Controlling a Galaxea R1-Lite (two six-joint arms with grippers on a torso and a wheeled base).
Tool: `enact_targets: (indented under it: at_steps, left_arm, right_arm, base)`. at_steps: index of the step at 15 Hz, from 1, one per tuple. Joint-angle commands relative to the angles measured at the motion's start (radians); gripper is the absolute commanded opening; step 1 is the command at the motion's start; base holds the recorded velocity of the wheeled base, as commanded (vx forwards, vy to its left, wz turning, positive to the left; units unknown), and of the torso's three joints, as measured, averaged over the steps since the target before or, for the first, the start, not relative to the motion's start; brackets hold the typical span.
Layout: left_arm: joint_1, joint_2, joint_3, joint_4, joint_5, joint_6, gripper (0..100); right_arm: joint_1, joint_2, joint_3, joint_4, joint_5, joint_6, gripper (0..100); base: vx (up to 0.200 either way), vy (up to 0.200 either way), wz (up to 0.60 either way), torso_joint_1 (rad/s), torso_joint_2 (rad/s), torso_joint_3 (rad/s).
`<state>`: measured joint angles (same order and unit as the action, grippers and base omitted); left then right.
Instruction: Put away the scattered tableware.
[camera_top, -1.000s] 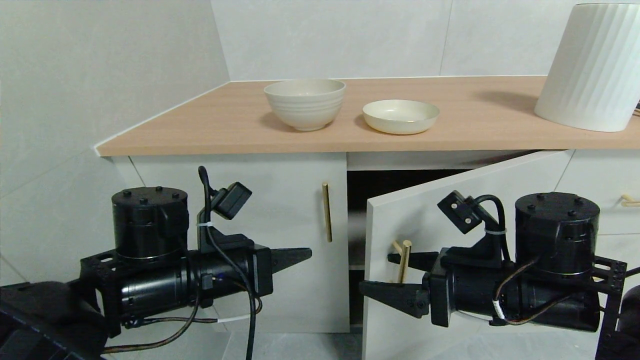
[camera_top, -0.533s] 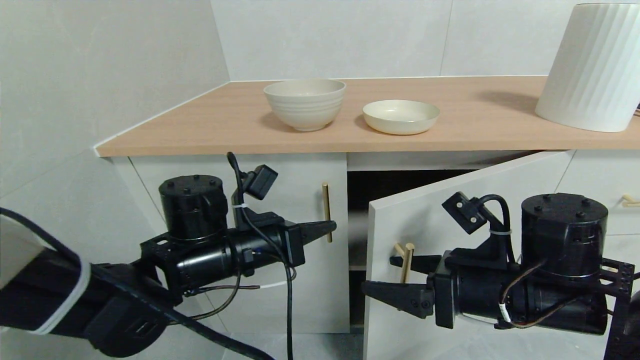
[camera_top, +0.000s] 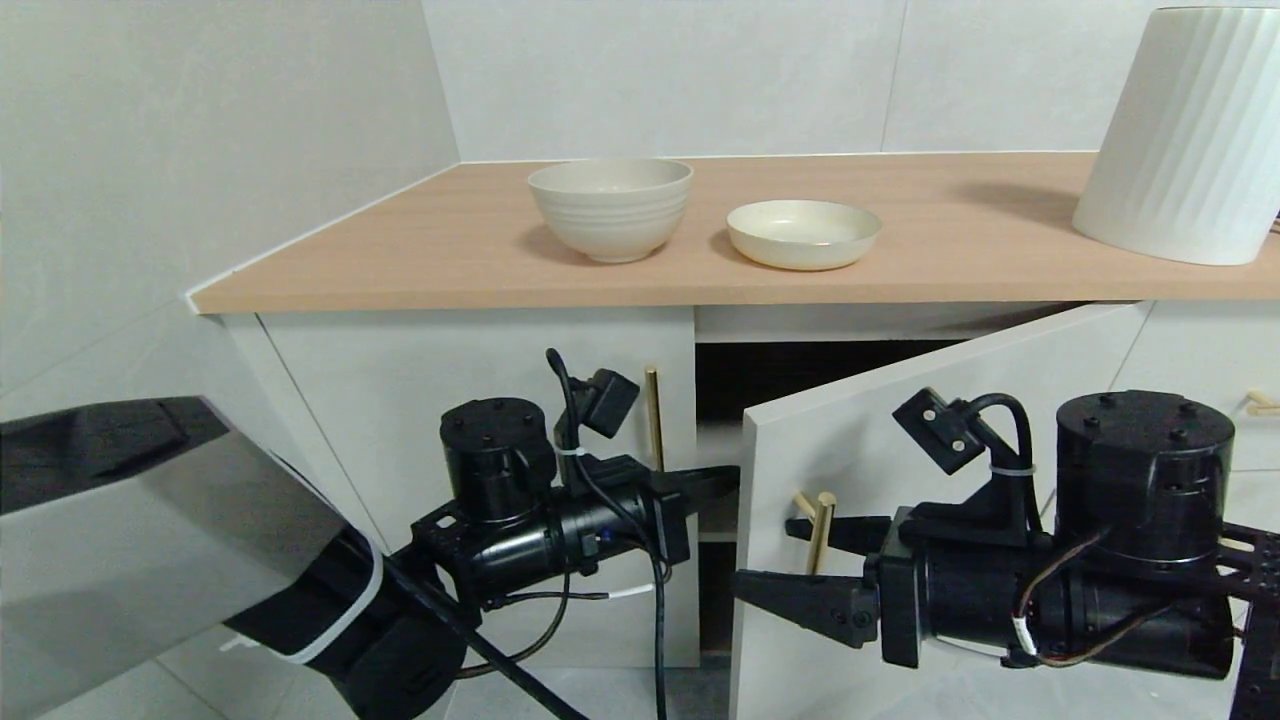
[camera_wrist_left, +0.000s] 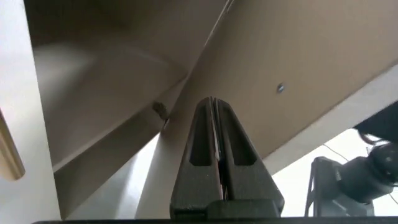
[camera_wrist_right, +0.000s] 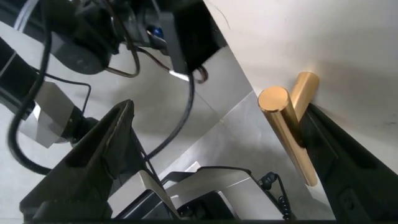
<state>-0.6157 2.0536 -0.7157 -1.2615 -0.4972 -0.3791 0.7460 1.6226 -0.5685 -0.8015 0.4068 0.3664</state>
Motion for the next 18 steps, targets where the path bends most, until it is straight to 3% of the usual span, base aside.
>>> enact_targets:
  at_steps: [1,3,5,10,12,14,18]
  left_arm:
    - [-0.027,0.03,-0.019,-0.001,0.003,0.029,0]
    - [-0.061,0.048,-0.019,-0.006,0.06,0.086,0]
    - [-0.084,0.046,-0.016,-0.03,0.098,0.111,0]
    - [-0.091,0.046,-0.025,-0.05,0.1,0.112,0]
    - [-0.091,0.039,-0.028,-0.049,0.1,0.112,0]
    - [-0.091,0.039,-0.027,-0.042,0.1,0.111,0]
    - [-0.091,0.037,-0.027,-0.036,0.101,0.111,0]
  right_arm:
    - [-0.002,-0.012,0.007,-0.002,-0.002,-0.004,100]
    - [-0.014,-0.032,0.029,-0.001,-0.003,-0.007,100]
    - [-0.045,-0.036,0.032,-0.001,-0.01,-0.012,100]
    - [-0.071,-0.075,0.042,0.084,-0.083,-0.057,100]
    - [-0.071,-0.118,0.05,0.117,-0.085,-0.057,100]
    - [-0.069,-0.24,0.081,0.242,-0.083,-0.057,100]
    - [-0.065,-0.323,0.156,0.278,-0.083,-0.055,100]
  base:
    - [0.0,0.0,0.0,0.0,0.0,0.0]
    - [0.0,0.0,0.0,0.0,0.0,0.0]
    - [0.0,0.0,0.0,0.0,0.0,0.0]
    - [0.0,0.0,0.0,0.0,0.0,0.0]
    - [0.0,0.0,0.0,0.0,0.0,0.0]
    - [0.0,0.0,0.0,0.0,0.0,0.0]
    - [0.0,0.0,0.0,0.0,0.0,0.0]
